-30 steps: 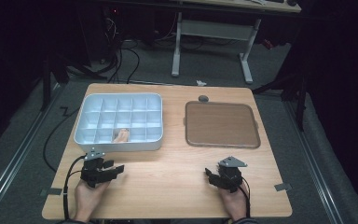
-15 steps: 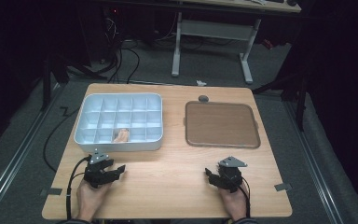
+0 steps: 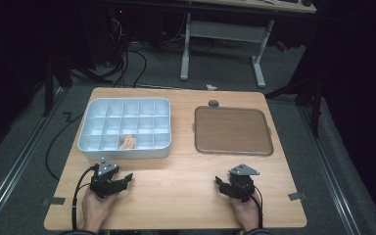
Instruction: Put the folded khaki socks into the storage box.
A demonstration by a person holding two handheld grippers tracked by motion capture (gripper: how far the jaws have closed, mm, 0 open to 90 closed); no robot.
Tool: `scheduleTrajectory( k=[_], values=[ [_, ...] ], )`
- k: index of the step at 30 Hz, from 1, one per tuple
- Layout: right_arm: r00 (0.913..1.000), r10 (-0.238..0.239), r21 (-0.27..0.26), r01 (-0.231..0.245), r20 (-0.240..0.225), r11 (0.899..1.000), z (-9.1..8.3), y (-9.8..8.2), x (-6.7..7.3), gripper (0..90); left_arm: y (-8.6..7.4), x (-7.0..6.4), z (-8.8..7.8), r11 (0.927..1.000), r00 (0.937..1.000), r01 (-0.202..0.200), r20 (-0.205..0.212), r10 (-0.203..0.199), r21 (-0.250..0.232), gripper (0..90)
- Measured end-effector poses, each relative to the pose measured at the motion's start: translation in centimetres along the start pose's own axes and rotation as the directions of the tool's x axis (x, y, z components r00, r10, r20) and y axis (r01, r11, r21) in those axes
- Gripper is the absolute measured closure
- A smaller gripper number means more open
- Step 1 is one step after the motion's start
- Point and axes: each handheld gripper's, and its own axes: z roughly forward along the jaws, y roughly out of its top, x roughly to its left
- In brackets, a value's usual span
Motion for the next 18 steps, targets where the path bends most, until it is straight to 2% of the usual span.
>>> scheduleTrajectory(
  k=[7, 18],
  values=[
    [1.0, 0.001, 0.0, -0.001, -0.001, 1.0, 0.0, 0.0, 0.02, 36.6, 0.06, -0.41, 0.17, 0.9993, 0.9994, -0.033, -0.013, 0.034, 0.015, 34.5],
    [1.0, -0.001, 0.001, 0.001, -0.003, 1.0, 0.0, 0.0, 0.03, 36.6, 0.08, -0.66, 0.24, 0.9984, 0.9982, -0.052, -0.026, 0.053, 0.022, 33.5]
  ],
)
